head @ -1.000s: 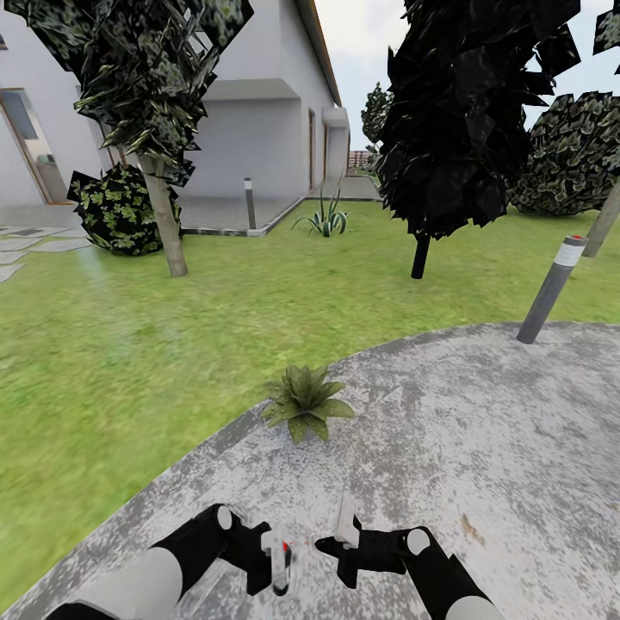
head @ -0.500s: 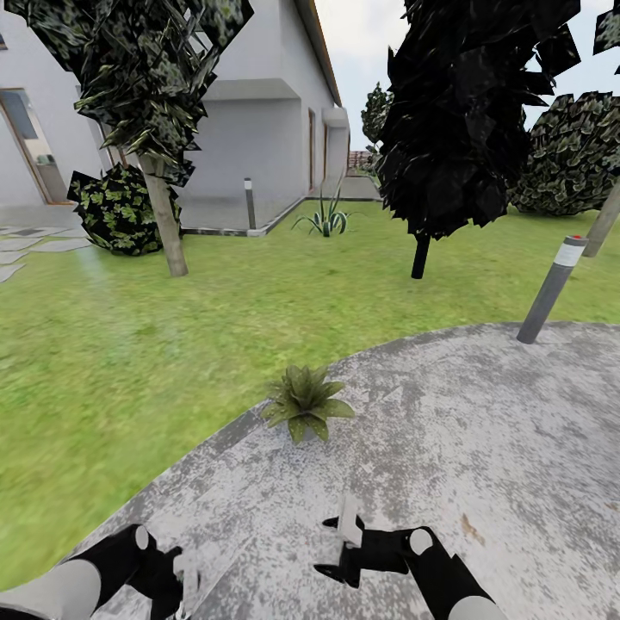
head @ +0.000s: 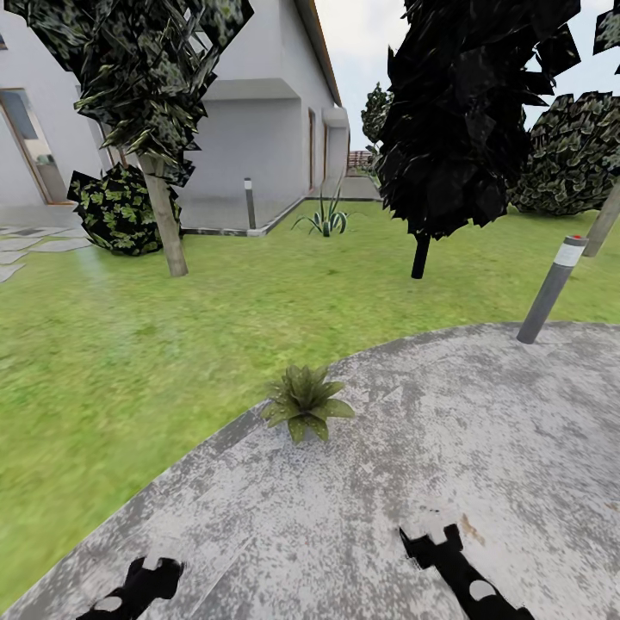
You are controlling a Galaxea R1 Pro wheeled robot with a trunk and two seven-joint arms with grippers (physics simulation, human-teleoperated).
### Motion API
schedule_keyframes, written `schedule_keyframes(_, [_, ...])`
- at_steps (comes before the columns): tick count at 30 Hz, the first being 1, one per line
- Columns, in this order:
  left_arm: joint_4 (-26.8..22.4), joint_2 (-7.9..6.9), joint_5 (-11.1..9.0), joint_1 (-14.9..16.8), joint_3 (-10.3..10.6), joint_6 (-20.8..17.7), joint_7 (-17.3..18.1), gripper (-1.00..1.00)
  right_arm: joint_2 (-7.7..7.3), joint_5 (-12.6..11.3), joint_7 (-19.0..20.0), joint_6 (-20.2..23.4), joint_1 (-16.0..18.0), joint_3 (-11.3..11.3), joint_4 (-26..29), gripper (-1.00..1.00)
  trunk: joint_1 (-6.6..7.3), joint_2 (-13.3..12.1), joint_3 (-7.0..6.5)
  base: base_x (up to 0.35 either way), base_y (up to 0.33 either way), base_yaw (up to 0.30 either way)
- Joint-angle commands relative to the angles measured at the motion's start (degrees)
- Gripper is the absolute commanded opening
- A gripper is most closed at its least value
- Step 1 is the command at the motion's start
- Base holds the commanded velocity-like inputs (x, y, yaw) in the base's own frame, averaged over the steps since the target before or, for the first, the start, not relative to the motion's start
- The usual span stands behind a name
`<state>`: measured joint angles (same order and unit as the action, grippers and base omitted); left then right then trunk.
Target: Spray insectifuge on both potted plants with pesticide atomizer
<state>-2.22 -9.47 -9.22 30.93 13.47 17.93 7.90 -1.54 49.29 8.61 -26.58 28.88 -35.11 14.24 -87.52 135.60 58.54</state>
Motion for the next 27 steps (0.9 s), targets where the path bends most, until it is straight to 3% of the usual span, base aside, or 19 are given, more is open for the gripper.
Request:
schedule_keyframes(1, [0.13, 0.05, -5.31, -2.29, 0.38, 3.27, -4.24, -1.00, -0.04, -0.03, -9.17, -2.29, -1.33, -1.83, -1.50, 1.00, 0.01, 0.02, 0.04, 0.000, 0.000, 0.000])
schedule_keyframes(3, [0.18, 0.06, -8.77, -3.66, 0.35, 3.91, -7.05, -1.00, 0.25, -0.13, -15.23, -6.61, -3.82, -2.13, -3.92, 1.00, 0.01, 0.02, 0.04, 0.000, 0.000, 0.000])
schedule_keyframes(7, [0.20, 0.07, -11.71, -4.45, 0.35, 4.11, -9.01, -1.00, 0.28, 0.12, -18.33, -9.51, -5.04, -2.16, -7.11, 1.00, 0.01, 0.02, 0.04, 0.000, 0.000, 0.000])
schedule_keyframes(14, [0.29, 0.07, -12.01, -4.62, 0.33, 4.13, -9.22, -1.00, 0.44, 0.20, -18.48, -9.62, -5.24, -2.07, -12.37, 1.00, 0.01, 0.02, 0.04, 0.000, 0.000, 0.000])
schedule_keyframes(27, [0.21, -0.07, -11.98, -4.69, 0.36, 4.25, -9.22, -1.00, 0.40, 0.20, -18.45, -9.54, -7.42, -2.06, -12.79, 1.00, 0.01, 0.02, 0.04, 0.000, 0.000, 0.000])
